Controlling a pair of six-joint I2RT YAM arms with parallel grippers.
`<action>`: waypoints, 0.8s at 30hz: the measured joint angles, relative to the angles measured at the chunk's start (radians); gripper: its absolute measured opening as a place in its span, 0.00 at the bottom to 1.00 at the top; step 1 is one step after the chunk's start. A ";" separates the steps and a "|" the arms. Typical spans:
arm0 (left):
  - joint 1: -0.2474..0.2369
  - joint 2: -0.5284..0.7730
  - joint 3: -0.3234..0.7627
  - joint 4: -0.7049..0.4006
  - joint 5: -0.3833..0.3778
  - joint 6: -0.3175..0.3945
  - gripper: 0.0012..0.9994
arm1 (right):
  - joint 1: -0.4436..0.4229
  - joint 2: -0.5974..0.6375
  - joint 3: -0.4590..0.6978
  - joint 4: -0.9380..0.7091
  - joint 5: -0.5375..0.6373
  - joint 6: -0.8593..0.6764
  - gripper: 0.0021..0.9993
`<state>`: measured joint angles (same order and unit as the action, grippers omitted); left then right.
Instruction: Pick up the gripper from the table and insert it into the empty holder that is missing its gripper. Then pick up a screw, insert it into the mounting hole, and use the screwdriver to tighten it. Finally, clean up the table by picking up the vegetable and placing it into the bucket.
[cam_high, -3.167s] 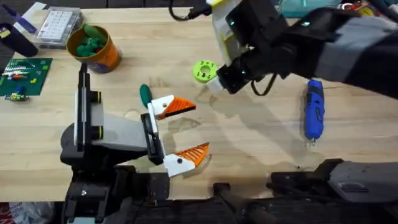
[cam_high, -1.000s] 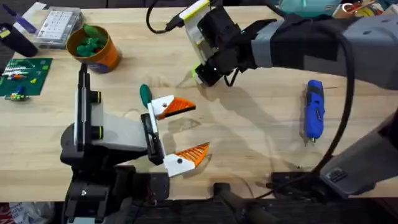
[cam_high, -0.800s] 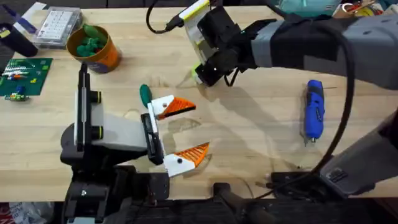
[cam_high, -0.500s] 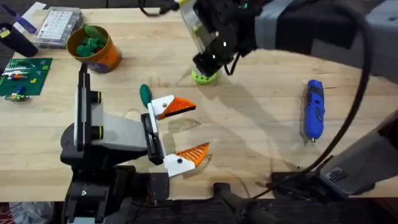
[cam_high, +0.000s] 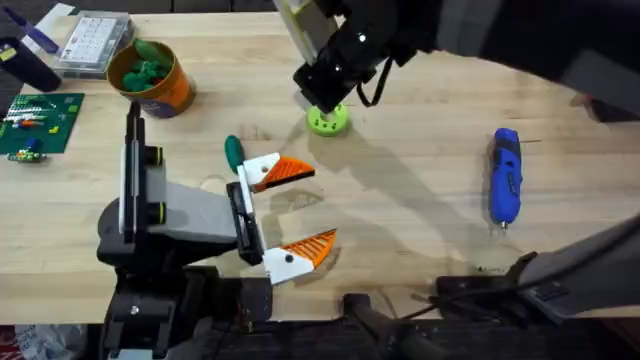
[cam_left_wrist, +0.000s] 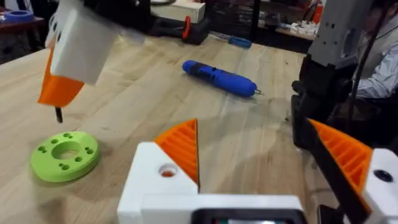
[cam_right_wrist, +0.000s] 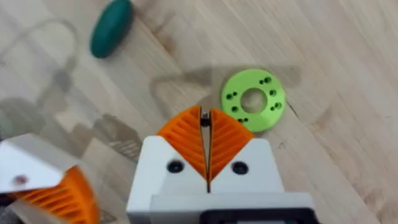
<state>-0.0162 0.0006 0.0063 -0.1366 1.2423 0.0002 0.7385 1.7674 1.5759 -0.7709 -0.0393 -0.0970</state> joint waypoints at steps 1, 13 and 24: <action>0.000 0.000 0.000 0.000 0.000 0.000 0.99 | 0.010 -0.018 0.001 -0.004 -0.002 -0.001 0.01; 0.000 0.000 0.000 0.000 0.000 0.000 0.99 | 0.092 -0.167 0.011 -0.066 -0.007 -0.004 0.01; 0.000 0.000 0.000 0.000 0.000 0.000 0.99 | 0.249 -0.189 0.013 -0.107 -0.063 0.006 0.01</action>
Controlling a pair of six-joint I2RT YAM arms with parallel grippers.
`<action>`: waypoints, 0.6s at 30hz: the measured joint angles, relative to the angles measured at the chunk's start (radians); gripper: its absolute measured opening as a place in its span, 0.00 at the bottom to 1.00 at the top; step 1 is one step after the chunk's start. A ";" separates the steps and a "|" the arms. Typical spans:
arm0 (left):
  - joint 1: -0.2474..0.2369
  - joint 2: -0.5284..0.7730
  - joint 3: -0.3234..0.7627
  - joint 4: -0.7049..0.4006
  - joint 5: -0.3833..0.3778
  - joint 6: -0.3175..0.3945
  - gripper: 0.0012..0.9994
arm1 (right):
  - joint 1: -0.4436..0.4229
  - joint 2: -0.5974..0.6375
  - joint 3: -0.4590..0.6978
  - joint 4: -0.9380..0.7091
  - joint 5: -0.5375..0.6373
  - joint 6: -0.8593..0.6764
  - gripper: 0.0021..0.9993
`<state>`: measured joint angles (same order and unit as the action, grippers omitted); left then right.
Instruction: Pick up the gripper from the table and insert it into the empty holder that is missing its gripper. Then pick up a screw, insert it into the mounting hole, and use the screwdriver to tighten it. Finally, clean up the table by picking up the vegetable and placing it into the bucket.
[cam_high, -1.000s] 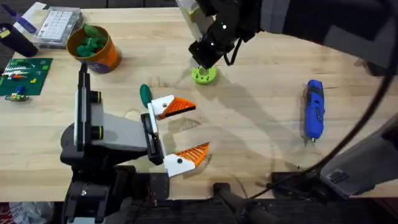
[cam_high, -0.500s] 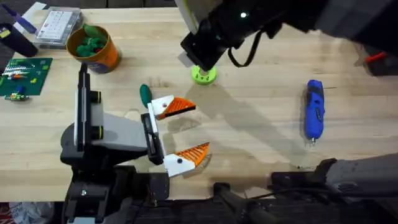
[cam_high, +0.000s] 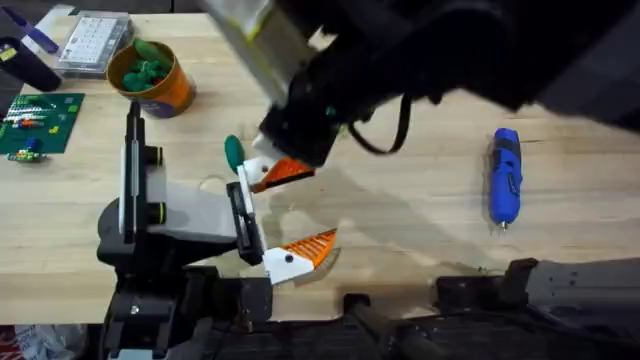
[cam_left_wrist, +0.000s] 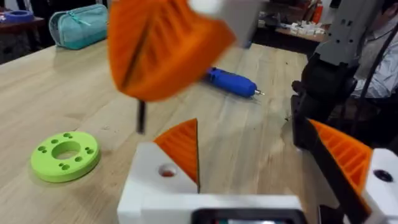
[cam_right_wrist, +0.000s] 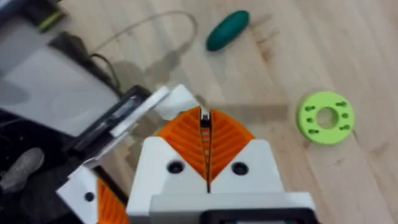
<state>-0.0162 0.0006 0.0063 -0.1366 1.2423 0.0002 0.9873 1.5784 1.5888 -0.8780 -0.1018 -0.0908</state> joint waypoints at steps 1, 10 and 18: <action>0.000 0.000 0.000 0.000 0.000 0.000 0.99 | 0.014 0.000 0.001 -0.005 -0.003 0.003 0.01; 0.000 0.000 0.000 0.000 0.000 0.000 0.99 | 0.095 0.000 0.018 -0.018 -0.019 0.009 0.01; 0.000 0.000 0.000 0.000 0.000 0.000 0.99 | 0.087 0.000 0.019 -0.019 0.008 0.012 0.01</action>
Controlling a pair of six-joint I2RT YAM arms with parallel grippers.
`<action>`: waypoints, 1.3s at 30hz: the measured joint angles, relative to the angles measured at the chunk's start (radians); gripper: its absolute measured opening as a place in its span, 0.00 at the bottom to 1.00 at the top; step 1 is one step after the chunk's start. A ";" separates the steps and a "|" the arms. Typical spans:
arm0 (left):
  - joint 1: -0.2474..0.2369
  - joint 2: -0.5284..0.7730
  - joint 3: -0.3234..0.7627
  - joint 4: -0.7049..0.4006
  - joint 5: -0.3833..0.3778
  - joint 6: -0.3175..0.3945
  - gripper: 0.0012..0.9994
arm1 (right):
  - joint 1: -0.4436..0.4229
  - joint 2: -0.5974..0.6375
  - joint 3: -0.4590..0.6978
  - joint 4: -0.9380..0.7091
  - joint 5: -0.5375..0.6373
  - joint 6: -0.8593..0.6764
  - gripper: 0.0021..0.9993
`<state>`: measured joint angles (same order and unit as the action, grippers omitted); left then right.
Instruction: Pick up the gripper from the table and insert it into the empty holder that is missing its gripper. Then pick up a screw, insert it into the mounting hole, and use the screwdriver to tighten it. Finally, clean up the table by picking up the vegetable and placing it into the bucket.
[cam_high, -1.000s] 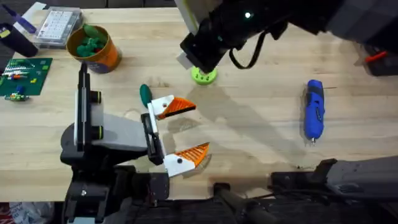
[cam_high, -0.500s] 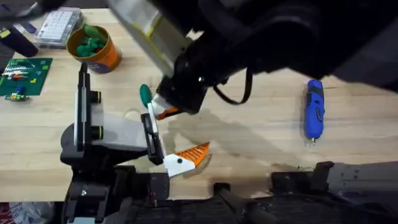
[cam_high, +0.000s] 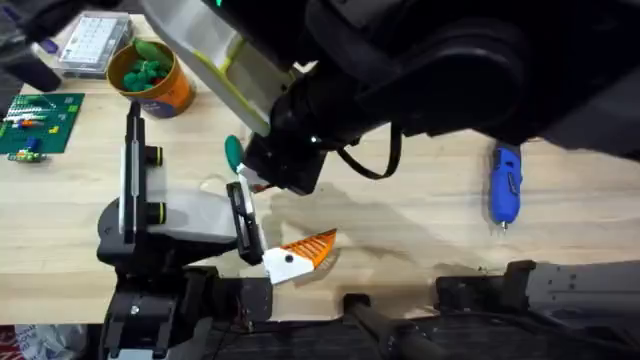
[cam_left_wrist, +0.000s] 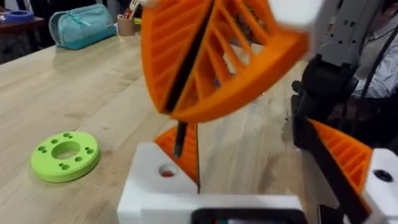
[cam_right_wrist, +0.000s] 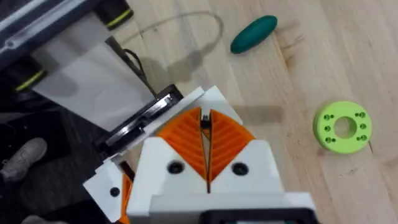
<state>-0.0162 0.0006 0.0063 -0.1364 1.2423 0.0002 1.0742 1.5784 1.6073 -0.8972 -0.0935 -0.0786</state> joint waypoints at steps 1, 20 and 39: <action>0.000 0.000 0.000 0.000 0.000 0.000 0.99 | -0.001 0.000 0.000 -0.001 0.002 0.000 0.01; 0.000 0.000 0.000 0.000 0.000 0.000 0.99 | -0.001 0.001 0.000 -0.007 0.052 0.004 0.01; 0.000 0.000 0.000 0.000 0.000 0.000 0.99 | -0.001 0.052 0.002 -0.026 0.044 0.004 0.01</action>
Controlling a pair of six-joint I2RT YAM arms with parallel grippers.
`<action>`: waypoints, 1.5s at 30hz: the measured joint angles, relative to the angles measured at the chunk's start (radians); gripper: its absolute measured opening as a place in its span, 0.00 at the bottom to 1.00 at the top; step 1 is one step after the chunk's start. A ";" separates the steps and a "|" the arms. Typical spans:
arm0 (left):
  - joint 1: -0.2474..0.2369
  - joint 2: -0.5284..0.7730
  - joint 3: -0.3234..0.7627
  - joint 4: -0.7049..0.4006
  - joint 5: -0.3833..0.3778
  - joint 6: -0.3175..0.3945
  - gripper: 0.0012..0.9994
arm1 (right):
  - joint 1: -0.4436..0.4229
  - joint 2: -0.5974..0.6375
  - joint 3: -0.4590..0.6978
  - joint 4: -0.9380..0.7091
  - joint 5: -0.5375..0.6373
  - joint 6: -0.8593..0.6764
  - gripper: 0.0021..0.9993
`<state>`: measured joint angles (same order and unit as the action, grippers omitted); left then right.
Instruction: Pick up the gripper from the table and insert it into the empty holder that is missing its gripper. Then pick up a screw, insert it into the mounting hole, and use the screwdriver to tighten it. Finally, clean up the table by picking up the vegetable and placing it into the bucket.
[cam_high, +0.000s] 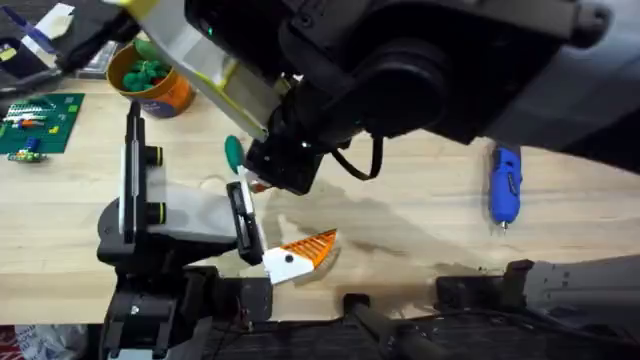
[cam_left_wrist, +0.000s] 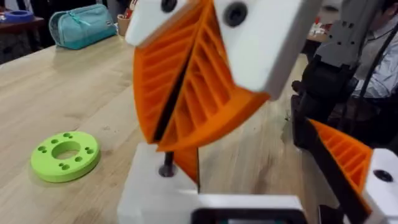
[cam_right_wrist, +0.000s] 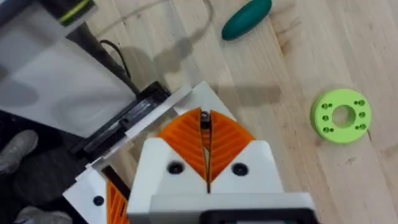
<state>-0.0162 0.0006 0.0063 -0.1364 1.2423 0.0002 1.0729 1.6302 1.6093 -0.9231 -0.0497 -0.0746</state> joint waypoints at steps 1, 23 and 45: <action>0.000 0.000 0.000 0.000 0.000 0.000 0.99 | 0.000 0.000 0.000 0.000 0.000 0.000 0.01; 0.000 0.000 0.000 -0.001 0.000 -0.008 0.99 | 0.000 0.034 0.000 -0.014 -0.004 0.000 0.01; 0.000 0.000 0.000 -0.001 0.000 -0.007 0.99 | 0.000 0.034 0.000 -0.001 -0.012 0.000 0.01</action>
<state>-0.0162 0.0006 0.0063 -0.1371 1.2426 -0.0071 1.0729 1.6646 1.6096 -0.9245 -0.0616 -0.0746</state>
